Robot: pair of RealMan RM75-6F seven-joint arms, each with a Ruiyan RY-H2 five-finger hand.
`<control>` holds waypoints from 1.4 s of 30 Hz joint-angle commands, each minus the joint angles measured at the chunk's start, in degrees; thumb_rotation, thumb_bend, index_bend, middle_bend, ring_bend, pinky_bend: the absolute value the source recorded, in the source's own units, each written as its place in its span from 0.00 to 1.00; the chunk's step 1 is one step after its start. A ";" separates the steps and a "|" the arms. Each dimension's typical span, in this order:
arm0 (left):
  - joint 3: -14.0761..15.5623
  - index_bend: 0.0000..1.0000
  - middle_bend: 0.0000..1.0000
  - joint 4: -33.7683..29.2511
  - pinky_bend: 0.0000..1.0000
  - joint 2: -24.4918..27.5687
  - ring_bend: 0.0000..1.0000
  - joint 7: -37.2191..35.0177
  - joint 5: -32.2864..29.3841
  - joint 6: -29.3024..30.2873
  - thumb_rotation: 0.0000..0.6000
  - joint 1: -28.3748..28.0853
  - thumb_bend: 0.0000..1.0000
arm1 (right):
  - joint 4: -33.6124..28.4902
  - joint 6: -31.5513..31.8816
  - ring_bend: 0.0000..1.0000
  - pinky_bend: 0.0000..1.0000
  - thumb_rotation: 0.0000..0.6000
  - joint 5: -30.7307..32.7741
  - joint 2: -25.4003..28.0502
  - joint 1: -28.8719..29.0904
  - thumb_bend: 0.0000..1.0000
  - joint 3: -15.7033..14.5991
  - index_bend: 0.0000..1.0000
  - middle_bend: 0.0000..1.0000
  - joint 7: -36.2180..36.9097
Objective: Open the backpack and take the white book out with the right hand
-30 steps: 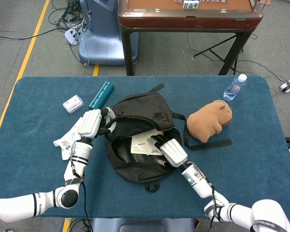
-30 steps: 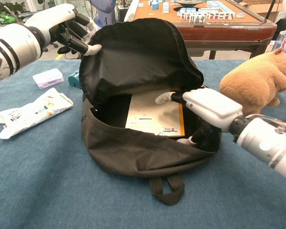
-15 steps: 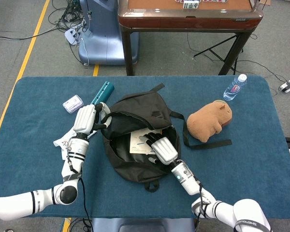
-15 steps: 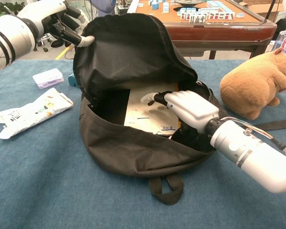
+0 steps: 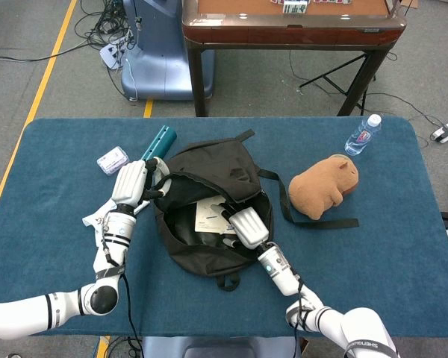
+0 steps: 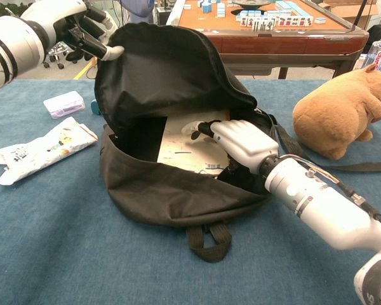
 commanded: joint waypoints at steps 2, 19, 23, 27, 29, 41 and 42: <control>0.35 0.66 0.72 -0.22 0.88 0.36 0.74 -0.09 0.31 0.05 1.00 0.12 0.40 | 2.19 1.32 0.17 0.28 1.00 0.12 -1.27 0.40 0.10 -0.01 0.20 0.27 1.78; 1.37 0.65 0.72 -1.18 0.88 1.12 0.74 0.50 0.07 0.28 1.00 0.00 0.40 | 6.65 -0.18 0.18 0.28 1.00 1.73 -3.39 2.53 0.13 0.30 0.20 0.27 4.49; 1.52 0.65 0.72 -1.48 0.88 1.32 0.74 0.52 0.15 0.48 1.00 0.05 0.40 | 7.76 -0.94 0.18 0.28 1.00 2.29 -4.04 3.42 0.13 0.76 0.21 0.27 4.39; 1.67 0.65 0.72 -1.56 0.88 1.55 0.74 0.58 -0.03 0.48 1.00 0.09 0.40 | 9.18 -1.69 0.19 0.28 1.00 2.45 -4.73 4.66 0.16 0.89 0.23 0.28 3.93; 1.73 0.65 0.72 -1.55 0.88 1.64 0.74 0.59 -0.08 0.50 1.00 0.11 0.40 | 9.75 -1.90 0.20 0.28 1.00 2.49 -5.02 5.17 0.20 0.92 0.24 0.29 3.87; 1.93 0.65 0.72 -1.18 0.88 2.30 0.74 0.09 -0.17 0.25 1.00 0.28 0.40 | 13.50 -1.70 0.26 0.31 1.00 2.40 -5.88 7.05 0.50 0.48 0.32 0.34 3.67; 1.93 0.65 0.72 -1.12 0.88 2.34 0.74 0.09 -0.20 0.19 1.00 0.25 0.40 | 13.73 -1.47 0.26 0.32 1.00 2.37 -5.85 7.22 0.50 0.49 0.33 0.35 3.61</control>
